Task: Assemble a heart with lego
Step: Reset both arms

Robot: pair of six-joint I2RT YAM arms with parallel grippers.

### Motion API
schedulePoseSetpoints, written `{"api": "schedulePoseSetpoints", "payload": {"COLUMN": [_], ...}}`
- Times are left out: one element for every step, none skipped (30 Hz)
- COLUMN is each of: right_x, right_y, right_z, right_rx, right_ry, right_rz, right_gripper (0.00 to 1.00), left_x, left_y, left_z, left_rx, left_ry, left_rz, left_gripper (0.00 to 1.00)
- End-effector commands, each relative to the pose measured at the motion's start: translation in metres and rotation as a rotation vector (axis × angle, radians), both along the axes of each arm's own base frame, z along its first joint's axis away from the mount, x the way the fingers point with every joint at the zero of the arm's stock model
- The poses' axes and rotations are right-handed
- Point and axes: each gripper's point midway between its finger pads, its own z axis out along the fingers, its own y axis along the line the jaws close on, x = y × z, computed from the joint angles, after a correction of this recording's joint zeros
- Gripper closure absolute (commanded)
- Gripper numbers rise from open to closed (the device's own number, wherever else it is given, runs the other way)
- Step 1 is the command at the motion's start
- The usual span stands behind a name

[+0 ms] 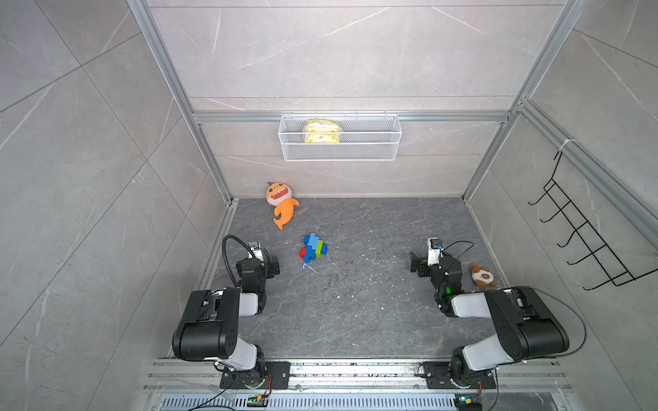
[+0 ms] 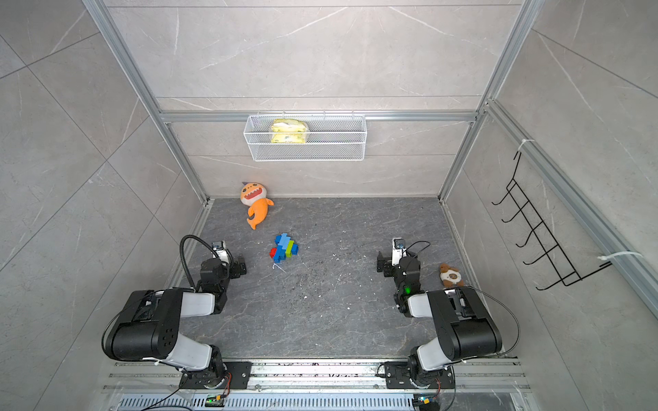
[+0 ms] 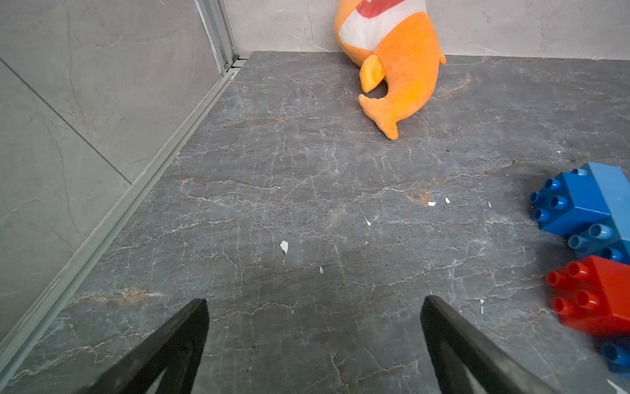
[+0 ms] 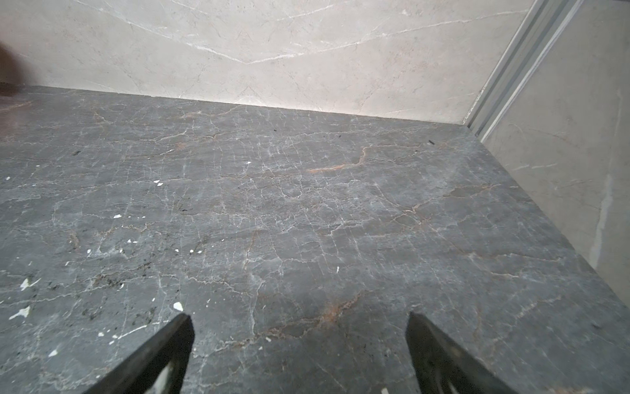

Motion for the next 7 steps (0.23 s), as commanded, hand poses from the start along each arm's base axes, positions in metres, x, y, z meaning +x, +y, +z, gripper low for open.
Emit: {"api": "schedulePoseSetpoints", "payload": {"right_x": [0.0053, 0.0054, 0.0053, 0.0053, 0.0049, 0.0048, 0.0048], "right_y": [0.0032, 0.0032, 0.0032, 0.0027, 0.0027, 0.0022, 0.0023], "right_z": [-0.0004, -0.0006, -0.0008, -0.0002, 0.0002, 0.0004, 0.0004], "right_rx": [0.024, 0.029, 0.030, 0.028, 0.028, 0.028, 0.027], "right_ry": [0.012, 0.014, 0.014, 0.012, 0.008, 0.006, 0.006], "right_rz": [0.016, 0.019, 0.020, 0.018, 0.018, 0.014, 0.016], "right_gripper": [0.00, 0.00, 0.00, 0.00, 0.00, 0.00, 0.00], "left_x": [0.0059, 0.0056, 0.0057, 0.0055, 0.0058, 0.0056, 0.0058], "left_y": [0.0006, 0.0006, 0.0008, 0.0007, 0.0008, 0.0008, 0.0004], "left_z": [0.0129, 0.0127, 0.0128, 0.0128, 0.0130, 0.0127, 0.0130], "left_rx": [-0.008, -0.008, -0.007, -0.007, -0.008, -0.007, -0.007], "left_ry": [-0.044, -0.044, -0.044, -0.044, -0.045, -0.044, -0.045], "left_rz": [0.002, 0.002, 0.003, 0.002, 0.003, 0.003, 0.002], "left_gripper": [0.00, 0.00, 0.00, 0.00, 0.00, 0.00, 0.00]}}
